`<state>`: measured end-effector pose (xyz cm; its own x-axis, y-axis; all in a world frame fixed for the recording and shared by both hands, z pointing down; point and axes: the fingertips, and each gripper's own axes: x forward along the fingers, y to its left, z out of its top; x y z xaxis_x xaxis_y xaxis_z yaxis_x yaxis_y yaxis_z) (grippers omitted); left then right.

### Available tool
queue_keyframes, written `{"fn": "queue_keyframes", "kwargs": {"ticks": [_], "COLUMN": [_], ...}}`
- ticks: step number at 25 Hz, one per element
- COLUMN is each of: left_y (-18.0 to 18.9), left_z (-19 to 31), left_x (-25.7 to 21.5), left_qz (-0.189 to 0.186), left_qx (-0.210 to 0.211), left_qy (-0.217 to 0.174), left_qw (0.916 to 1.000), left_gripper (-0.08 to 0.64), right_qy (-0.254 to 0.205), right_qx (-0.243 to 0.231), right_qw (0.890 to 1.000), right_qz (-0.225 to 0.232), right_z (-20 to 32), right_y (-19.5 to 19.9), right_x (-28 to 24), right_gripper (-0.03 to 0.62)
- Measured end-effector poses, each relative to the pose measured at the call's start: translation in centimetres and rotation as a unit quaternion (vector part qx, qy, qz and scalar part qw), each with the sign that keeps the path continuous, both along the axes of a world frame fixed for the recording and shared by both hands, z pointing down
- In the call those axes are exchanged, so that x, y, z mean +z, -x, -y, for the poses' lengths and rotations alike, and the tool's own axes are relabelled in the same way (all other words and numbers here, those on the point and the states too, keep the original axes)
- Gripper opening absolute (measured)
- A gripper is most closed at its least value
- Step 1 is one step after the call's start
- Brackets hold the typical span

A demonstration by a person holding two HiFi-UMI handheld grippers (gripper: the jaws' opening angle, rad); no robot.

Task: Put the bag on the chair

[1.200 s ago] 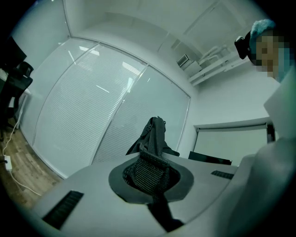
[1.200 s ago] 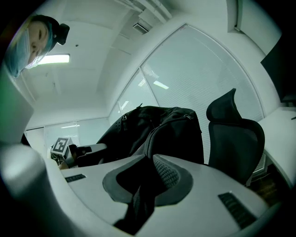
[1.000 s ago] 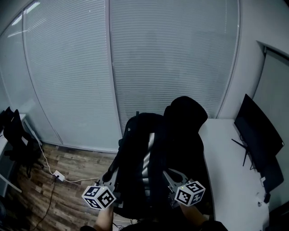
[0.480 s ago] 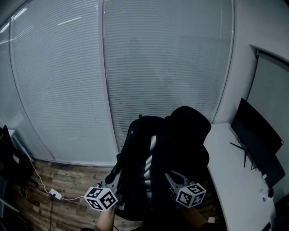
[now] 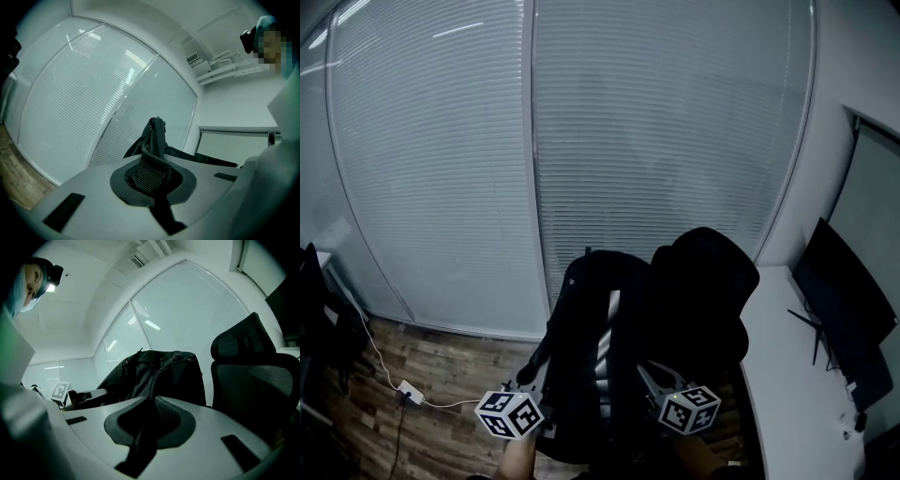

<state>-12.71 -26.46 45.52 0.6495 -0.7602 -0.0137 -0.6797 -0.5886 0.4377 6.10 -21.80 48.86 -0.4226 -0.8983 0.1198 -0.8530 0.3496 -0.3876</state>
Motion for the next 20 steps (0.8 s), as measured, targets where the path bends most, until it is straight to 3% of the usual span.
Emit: {"fn": "queue_keyframes", "kwargs": {"ticks": [11,20], "left_y": [-2.4,-5.8], "left_z": [4.5,8.6], "left_x": [0.9,4.2], "left_qz": [0.017,0.030], "left_qx": [-0.076,-0.121], "left_qy": [0.012,0.034], "left_qw": [0.9969,0.9916], "left_gripper": [0.021,0.021], "right_qy": [0.019,0.032], "right_qx": [-0.067,-0.092], "right_qw": [0.998,0.995], "right_qz": [0.007,-0.001], "right_z": [6.8,12.3], "right_y": [-3.1,-7.1], "right_x": [1.0,3.5], "right_gripper": [0.069,0.069]}}
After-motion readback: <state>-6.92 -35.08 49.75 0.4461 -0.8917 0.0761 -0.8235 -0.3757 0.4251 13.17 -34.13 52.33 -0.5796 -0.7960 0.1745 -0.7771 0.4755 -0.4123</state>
